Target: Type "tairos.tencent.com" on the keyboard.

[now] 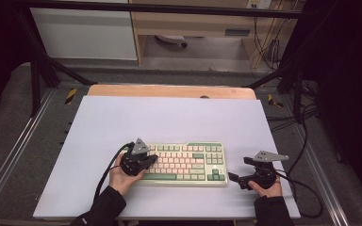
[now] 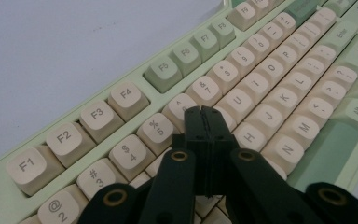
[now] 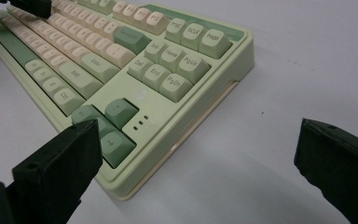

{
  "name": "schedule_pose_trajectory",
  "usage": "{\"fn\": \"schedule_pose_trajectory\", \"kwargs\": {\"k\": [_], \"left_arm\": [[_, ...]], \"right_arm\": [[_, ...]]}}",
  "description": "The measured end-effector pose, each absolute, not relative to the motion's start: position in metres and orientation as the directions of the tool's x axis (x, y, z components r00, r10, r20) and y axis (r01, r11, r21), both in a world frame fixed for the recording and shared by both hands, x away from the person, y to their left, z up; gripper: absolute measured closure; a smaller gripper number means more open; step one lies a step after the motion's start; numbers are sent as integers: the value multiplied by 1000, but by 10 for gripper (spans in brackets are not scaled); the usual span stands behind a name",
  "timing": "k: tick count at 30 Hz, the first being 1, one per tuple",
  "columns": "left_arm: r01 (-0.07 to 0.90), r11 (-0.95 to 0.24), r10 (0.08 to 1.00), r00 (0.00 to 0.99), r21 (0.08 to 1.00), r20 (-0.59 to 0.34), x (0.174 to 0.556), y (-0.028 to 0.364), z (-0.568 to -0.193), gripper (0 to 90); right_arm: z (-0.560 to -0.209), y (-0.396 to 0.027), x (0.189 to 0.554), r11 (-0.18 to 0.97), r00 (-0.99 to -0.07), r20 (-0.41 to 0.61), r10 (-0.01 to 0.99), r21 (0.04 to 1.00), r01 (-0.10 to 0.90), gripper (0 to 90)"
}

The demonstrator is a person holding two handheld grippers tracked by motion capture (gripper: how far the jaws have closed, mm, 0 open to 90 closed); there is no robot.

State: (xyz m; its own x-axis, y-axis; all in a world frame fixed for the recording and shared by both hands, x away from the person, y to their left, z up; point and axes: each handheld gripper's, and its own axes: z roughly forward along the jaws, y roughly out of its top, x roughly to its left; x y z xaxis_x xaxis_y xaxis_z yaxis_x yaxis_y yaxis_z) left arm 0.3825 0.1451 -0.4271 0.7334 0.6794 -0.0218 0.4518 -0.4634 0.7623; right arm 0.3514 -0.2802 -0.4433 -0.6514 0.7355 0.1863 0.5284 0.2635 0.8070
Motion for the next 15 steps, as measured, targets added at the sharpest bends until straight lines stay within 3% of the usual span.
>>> {"fn": "schedule_pose_trajectory", "kwargs": {"k": [15], "left_arm": [[425,-435,664,747,793,-36,372,158,-405,900]], "right_arm": [[-444,-279,352,268,-653,182,735,807,526,14]]}}
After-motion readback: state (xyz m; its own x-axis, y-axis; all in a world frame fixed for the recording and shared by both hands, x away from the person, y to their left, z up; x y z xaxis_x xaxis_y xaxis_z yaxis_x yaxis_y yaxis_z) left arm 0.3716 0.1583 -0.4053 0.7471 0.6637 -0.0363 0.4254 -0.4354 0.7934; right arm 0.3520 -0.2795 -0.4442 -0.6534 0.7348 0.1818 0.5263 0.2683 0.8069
